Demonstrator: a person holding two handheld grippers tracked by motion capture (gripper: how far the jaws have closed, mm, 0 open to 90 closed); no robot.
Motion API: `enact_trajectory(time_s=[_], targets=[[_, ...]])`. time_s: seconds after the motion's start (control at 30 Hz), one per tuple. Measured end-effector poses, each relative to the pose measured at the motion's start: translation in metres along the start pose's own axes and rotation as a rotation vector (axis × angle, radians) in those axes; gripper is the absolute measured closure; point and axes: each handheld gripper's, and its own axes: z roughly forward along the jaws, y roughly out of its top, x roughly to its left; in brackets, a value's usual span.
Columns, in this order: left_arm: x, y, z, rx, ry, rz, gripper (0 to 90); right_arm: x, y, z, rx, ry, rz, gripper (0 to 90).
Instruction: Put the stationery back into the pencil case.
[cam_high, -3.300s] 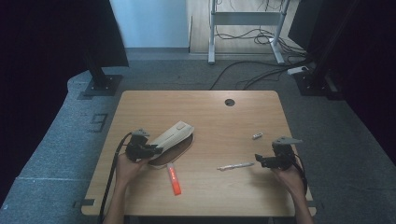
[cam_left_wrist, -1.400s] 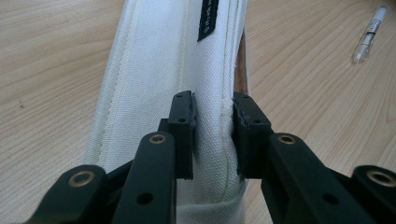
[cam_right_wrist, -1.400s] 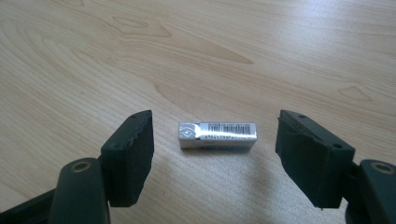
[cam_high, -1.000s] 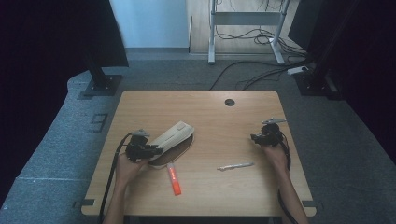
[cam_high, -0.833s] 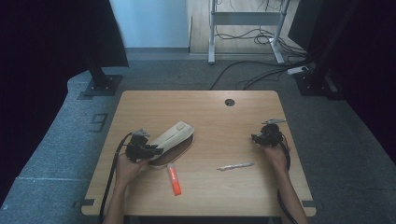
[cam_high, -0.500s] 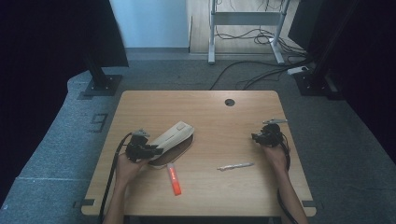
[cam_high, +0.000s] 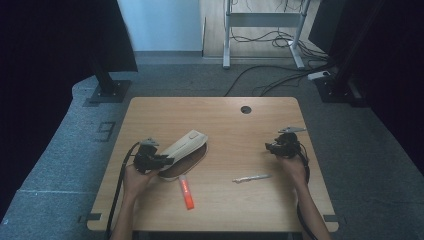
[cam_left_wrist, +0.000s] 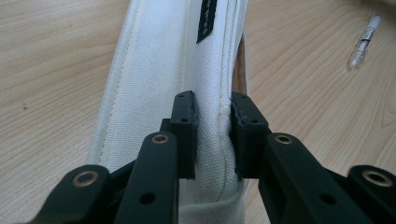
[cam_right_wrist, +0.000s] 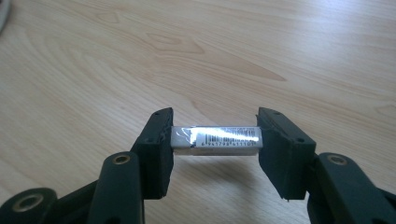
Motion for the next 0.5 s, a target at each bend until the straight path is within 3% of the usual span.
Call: enact_trajectory(time_s=[0.5], targets=[[0.001, 0.0, -0.004, -0.026, -0.004, -0.001, 75.0, 0.033, 0.017, -0.004, -0.016, 0.077, -0.07, 47.0]])
